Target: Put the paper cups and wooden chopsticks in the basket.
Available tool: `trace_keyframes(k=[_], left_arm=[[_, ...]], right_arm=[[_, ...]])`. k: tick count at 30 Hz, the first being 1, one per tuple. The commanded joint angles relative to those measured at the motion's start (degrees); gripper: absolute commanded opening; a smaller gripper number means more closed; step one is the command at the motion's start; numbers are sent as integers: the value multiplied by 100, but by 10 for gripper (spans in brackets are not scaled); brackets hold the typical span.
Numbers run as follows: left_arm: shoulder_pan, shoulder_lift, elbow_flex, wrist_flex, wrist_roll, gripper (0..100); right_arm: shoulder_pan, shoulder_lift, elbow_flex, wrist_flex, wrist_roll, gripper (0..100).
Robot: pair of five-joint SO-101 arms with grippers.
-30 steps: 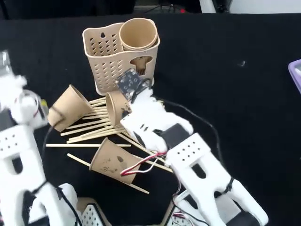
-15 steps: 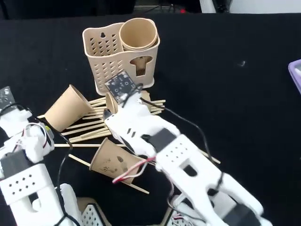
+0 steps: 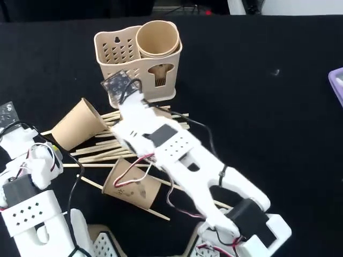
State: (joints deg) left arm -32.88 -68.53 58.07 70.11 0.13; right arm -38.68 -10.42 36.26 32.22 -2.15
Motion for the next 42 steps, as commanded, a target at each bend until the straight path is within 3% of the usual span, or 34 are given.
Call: trace_keyframes(k=[1, 8, 14, 22, 25, 28, 30, 33, 36, 42], left_arm=[[-48, -114, -66, 53, 26, 163], [-48, -114, -101, 88, 26, 163], [-48, -114, -66, 88, 26, 163], [-31, -114, -57, 79, 26, 163], [-22, -114, -66, 70, 26, 163], [-22, -114, -75, 70, 26, 163], [-22, -114, -75, 70, 26, 163], [-22, -114, -66, 70, 26, 163], [-40, -114, -57, 70, 26, 163], [-22, -114, -57, 62, 26, 163]], right_arm=[[431, 13, -136, 123, -35, 225], [879, 4, -75, 703, 0, 7], [993, -611, -48, 1591, 88, 11], [1934, -2598, -40, 2629, 1248, 15], [1679, -3020, -66, 3279, 1415, 56], [905, -3222, 4, 3710, 1407, 198], [404, -3231, 207, 3516, 1407, 268], [44, -3152, 813, 2374, 985, 290], [35, -2888, 1279, 1380, 369, 292], [545, -1921, 1059, 1292, 325, 290]])
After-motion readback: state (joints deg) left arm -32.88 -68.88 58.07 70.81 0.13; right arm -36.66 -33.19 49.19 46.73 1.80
